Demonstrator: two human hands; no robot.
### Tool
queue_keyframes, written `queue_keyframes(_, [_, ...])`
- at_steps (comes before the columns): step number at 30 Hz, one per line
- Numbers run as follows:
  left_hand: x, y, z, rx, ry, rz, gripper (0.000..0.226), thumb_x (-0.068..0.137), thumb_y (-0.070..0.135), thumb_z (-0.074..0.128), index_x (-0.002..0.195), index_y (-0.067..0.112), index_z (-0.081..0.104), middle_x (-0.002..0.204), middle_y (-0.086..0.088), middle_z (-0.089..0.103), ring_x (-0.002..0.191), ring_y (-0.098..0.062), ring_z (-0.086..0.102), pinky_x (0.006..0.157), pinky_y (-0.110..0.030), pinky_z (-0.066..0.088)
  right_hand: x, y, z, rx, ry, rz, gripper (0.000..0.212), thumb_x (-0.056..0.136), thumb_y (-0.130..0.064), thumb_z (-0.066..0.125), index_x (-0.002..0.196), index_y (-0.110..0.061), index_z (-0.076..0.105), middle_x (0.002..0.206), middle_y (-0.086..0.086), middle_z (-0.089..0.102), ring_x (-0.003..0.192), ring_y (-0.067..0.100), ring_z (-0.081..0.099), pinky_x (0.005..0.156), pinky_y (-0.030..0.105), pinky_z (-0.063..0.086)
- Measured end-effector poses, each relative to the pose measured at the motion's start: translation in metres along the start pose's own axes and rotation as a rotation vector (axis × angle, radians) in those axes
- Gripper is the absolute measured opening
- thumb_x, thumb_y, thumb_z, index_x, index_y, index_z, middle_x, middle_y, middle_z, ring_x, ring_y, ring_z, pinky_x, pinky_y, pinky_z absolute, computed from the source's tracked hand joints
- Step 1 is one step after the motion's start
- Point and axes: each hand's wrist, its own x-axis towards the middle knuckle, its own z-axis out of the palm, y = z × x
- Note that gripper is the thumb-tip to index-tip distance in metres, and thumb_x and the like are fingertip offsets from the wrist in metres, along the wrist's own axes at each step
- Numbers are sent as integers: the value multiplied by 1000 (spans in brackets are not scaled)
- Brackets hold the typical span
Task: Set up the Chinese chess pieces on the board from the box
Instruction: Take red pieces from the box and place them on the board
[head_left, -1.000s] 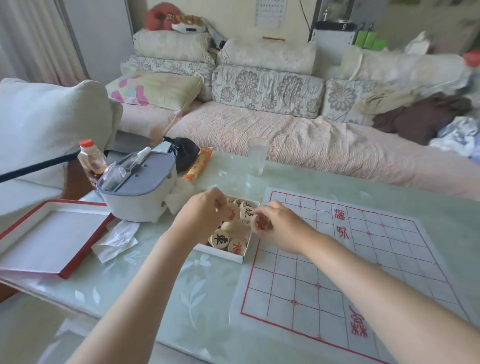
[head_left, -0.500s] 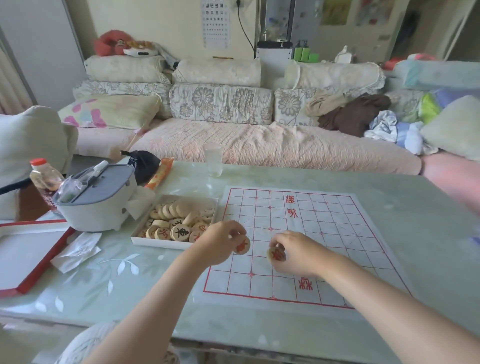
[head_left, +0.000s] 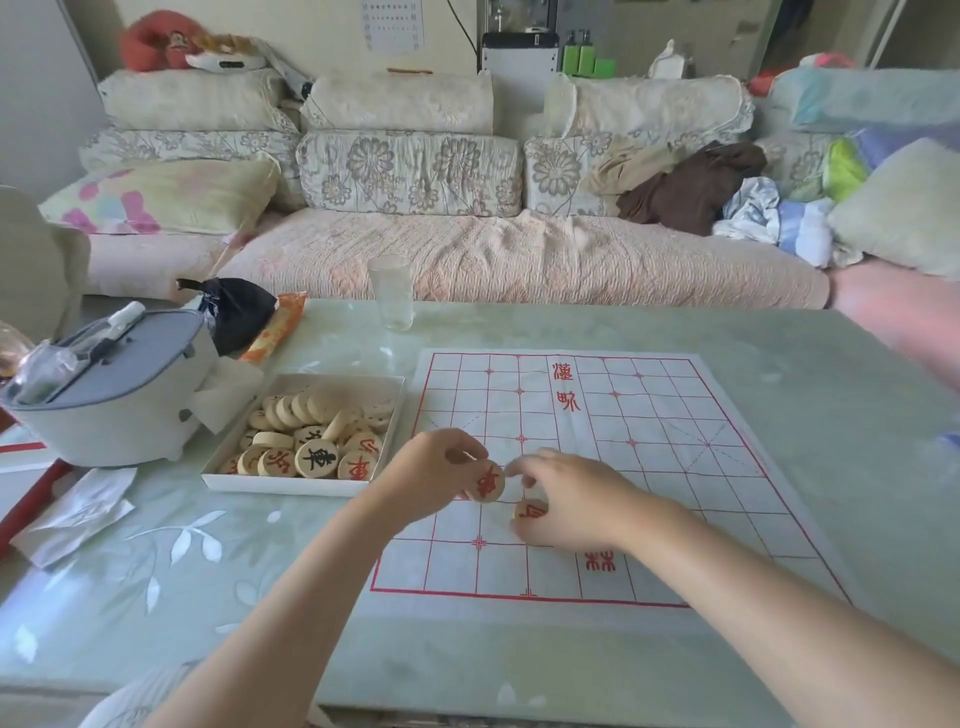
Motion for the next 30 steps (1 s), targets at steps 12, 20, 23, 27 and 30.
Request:
queue_keyframes(12, [-34, -21, -28, -311, 23, -103, 15, 81, 16, 72, 90, 5, 66, 82, -12, 74, 75, -24, 72, 75, -37, 61, 18, -51, 27, 419, 296, -142, 35, 79, -41, 80, 109, -32, 64, 103, -18, 57, 74, 5, 59, 68, 15, 45])
queue_keyframes(20, [-68, -72, -66, 222, 46, 25, 8, 82, 29, 67, 86, 36, 65, 86, 16, 64, 75, -4, 60, 72, -20, 49, 12, -95, 44, 248, 77, -177, 36, 80, -48, 73, 112, -37, 60, 111, -22, 62, 69, -12, 49, 64, 15, 36])
queue_keyframes(23, [-79, -86, -71, 241, -6, 21, 18, 81, 27, 68, 95, 37, 63, 93, 15, 63, 85, -7, 63, 83, -26, 52, 13, -106, 54, 153, 44, -212, 30, 77, -44, 75, 103, -36, 63, 107, -18, 61, 82, 0, 53, 73, 26, 43])
queue_keyframes(27, [-91, -93, -74, 274, -44, 65, 26, 77, 27, 73, 96, 37, 58, 97, 15, 61, 87, -4, 61, 80, -23, 52, 14, -108, 67, 120, 47, -262, 31, 77, -45, 73, 105, -36, 67, 110, -18, 62, 98, 6, 58, 84, 29, 48])
queue_keyframes(30, [-96, -92, -73, 298, -50, 93, 27, 74, 34, 75, 93, 39, 57, 99, 17, 60, 89, -2, 59, 78, -20, 50, 11, -106, 67, 162, 47, -286, 30, 78, -51, 74, 104, -38, 69, 110, -21, 60, 88, -6, 55, 78, 23, 44])
